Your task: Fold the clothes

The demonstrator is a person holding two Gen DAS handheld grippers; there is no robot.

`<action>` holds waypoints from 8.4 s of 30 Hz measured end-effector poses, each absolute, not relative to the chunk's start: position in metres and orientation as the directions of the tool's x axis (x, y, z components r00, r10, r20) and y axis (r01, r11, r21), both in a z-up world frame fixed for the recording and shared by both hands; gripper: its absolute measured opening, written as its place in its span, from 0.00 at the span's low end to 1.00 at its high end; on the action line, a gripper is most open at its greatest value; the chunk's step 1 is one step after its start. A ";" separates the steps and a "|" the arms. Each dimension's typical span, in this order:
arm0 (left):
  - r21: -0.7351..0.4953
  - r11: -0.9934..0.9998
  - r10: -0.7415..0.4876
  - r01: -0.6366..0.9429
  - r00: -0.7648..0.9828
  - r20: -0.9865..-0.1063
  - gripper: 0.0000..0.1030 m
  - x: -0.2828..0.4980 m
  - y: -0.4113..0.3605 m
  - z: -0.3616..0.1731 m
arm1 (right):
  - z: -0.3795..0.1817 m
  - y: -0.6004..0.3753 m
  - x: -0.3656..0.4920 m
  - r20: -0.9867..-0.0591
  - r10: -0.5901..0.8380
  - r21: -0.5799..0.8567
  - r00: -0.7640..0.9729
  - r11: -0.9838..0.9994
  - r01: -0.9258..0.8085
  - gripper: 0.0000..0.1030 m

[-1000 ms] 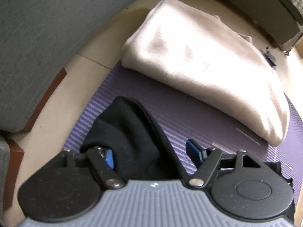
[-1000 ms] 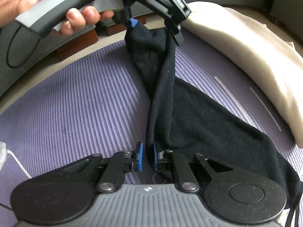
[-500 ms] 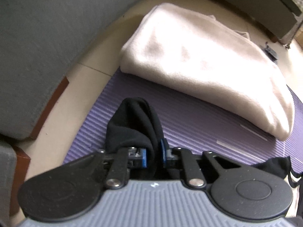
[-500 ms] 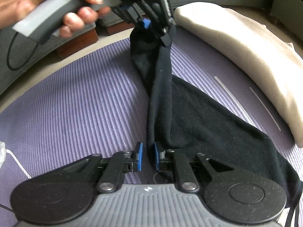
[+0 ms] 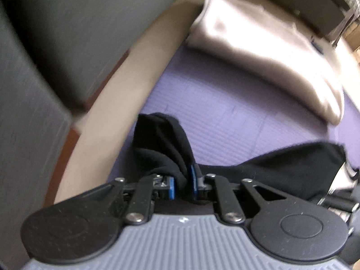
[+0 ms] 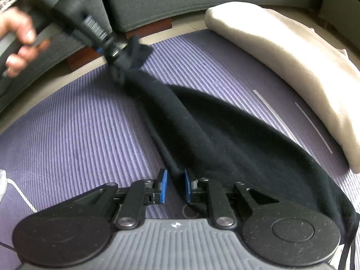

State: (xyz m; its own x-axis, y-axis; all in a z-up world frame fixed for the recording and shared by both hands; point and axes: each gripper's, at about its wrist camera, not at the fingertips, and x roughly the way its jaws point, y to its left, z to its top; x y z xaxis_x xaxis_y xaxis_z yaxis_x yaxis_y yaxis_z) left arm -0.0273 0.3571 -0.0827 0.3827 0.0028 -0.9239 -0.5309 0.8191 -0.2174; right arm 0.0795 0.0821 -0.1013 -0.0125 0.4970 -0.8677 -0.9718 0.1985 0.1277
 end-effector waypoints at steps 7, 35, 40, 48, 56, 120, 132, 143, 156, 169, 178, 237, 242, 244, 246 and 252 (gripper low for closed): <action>-0.144 0.891 -0.009 -0.431 0.299 -0.954 0.68 -0.058 0.345 -0.088 | -0.094 0.077 0.083 -0.878 0.478 0.128 -0.015 0.204 -0.971 0.23; -0.210 0.724 0.064 -0.657 0.367 -0.928 0.13 -0.079 0.354 -0.077 | -0.090 0.168 0.097 -0.883 0.461 -0.093 0.092 0.021 -0.995 0.25; -0.192 0.749 0.034 -0.634 0.326 -0.945 0.15 -0.084 0.345 -0.083 | -0.102 0.169 0.096 -0.890 0.453 -0.055 0.046 -0.008 -0.998 0.23; -0.179 0.747 0.103 -0.640 0.377 -0.920 0.10 -0.081 0.344 -0.079 | -0.091 0.154 0.095 -0.789 0.604 -0.062 0.111 0.100 -0.993 0.00; -0.145 0.741 0.082 -0.656 0.303 -0.949 0.10 -0.080 0.348 -0.099 | -0.097 0.153 0.099 -0.759 0.538 -0.231 0.367 0.305 -0.924 0.08; -0.019 0.972 0.088 -0.235 0.436 -0.896 0.06 -0.062 0.318 -0.092 | -0.081 0.121 0.066 -0.782 0.622 0.157 -0.028 0.153 -0.976 0.30; 0.293 0.784 0.561 -0.547 0.424 -0.711 0.17 -0.077 0.338 -0.063 | -0.082 0.124 0.107 -0.774 0.611 0.047 0.168 0.319 -0.947 0.37; 0.090 0.747 0.478 -0.659 0.438 -0.761 0.33 -0.095 0.348 -0.055 | -0.109 0.139 0.109 -0.783 0.578 -0.018 0.232 0.351 -0.936 0.17; 0.081 0.741 0.456 -0.666 0.412 -0.789 0.52 -0.104 0.323 -0.066 | -0.103 0.163 0.063 -0.743 0.650 0.019 0.158 0.257 -0.966 0.27; 0.144 0.747 0.449 -0.649 0.334 -0.829 0.48 -0.069 0.328 -0.083 | -0.069 0.090 0.124 -0.734 0.616 0.030 0.287 0.451 -0.892 0.38; 0.010 0.951 0.178 -0.308 0.525 -0.832 0.59 0.007 0.247 -0.073 | -0.055 -0.036 0.153 -0.784 0.483 0.013 0.389 0.641 -0.768 0.45; 0.107 0.994 0.054 0.037 0.677 -0.734 0.56 0.089 0.193 -0.088 | -0.094 -0.122 0.198 -0.701 0.451 0.009 0.552 0.780 -0.625 0.45; 0.130 0.971 -0.025 0.199 0.630 -0.776 0.57 0.082 0.151 -0.096 | -0.090 -0.190 0.186 -0.732 0.360 -0.034 0.579 0.829 -0.558 0.45; 0.176 0.960 -0.005 0.218 0.641 -0.768 0.60 0.075 0.145 -0.104 | -0.096 -0.223 0.183 -0.753 0.324 -0.015 0.573 0.862 -0.507 0.45; 0.188 0.961 0.010 0.202 0.655 -0.756 0.69 0.071 0.149 -0.107 | -0.101 -0.249 0.178 -0.767 0.296 -0.004 0.569 0.885 -0.466 0.45; 0.200 0.978 0.125 0.053 0.620 -0.775 0.83 0.075 0.182 -0.106 | -0.125 -0.338 0.151 -0.821 0.183 0.018 0.540 0.955 -0.296 0.49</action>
